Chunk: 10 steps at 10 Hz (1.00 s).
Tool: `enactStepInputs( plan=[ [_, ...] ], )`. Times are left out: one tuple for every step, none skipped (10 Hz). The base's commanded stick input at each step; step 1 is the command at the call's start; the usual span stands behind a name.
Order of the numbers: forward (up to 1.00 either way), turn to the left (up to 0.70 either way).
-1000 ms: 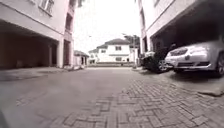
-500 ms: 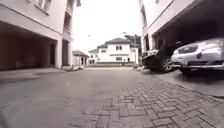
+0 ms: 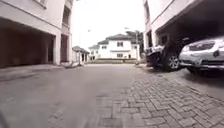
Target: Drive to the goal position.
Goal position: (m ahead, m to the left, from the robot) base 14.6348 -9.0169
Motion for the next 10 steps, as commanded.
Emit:
enactStepInputs(
  plan=[
    [0.7, 0.0],
    [0.7, 0.0],
    [0.7, 0.0],
    [0.7, 0.0],
    [0.7, 0.0],
    [0.7, 0.0],
    [0.7, 0.0],
    [0.7, 0.0],
    [0.7, 0.0],
    [0.7, 0.0]
  ],
)
